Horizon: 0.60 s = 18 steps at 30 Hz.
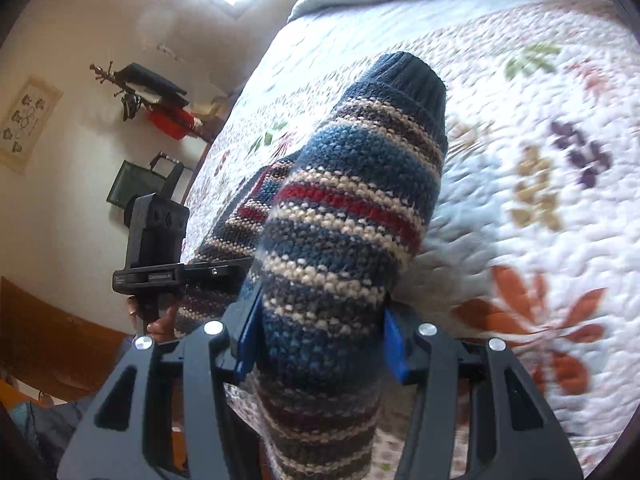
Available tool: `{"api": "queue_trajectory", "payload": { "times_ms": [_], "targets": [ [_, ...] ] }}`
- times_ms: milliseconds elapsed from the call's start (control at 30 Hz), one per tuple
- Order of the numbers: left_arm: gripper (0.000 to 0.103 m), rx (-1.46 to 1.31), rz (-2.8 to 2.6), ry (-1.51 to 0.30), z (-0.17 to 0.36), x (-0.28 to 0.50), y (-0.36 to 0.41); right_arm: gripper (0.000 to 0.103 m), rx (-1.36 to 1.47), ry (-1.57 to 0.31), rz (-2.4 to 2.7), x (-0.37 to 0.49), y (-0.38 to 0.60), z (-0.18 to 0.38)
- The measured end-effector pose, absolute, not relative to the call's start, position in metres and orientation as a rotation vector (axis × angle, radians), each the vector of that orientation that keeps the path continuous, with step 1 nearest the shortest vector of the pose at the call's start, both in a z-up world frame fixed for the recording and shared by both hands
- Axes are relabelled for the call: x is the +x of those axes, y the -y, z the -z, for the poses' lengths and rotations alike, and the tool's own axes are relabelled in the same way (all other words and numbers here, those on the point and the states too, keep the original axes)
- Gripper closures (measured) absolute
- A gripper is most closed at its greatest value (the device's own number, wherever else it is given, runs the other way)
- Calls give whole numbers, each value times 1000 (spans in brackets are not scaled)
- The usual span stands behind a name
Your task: Fold small clothes
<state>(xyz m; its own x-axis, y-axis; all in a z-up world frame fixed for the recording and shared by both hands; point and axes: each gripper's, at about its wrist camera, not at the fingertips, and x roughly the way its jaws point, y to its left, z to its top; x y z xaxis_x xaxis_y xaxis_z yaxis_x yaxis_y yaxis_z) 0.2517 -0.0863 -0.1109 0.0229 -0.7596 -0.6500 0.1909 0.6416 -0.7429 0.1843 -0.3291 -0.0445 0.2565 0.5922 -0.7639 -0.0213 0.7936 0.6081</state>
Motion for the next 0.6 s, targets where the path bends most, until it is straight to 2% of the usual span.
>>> {"api": "queue_trajectory", "payload": {
  "times_ms": [167,467,600],
  "targets": [
    [58,-504,800,-1337,108,263,128,53,552,-1227,-435,186,371,47],
    [58,-459,727,-1382,144,271,162,52,693,-1275,-409,190,437,123],
    [57,-429,724,-1375,156,263,163,50,706,-1268,-437,185,443,138]
  ]
}}
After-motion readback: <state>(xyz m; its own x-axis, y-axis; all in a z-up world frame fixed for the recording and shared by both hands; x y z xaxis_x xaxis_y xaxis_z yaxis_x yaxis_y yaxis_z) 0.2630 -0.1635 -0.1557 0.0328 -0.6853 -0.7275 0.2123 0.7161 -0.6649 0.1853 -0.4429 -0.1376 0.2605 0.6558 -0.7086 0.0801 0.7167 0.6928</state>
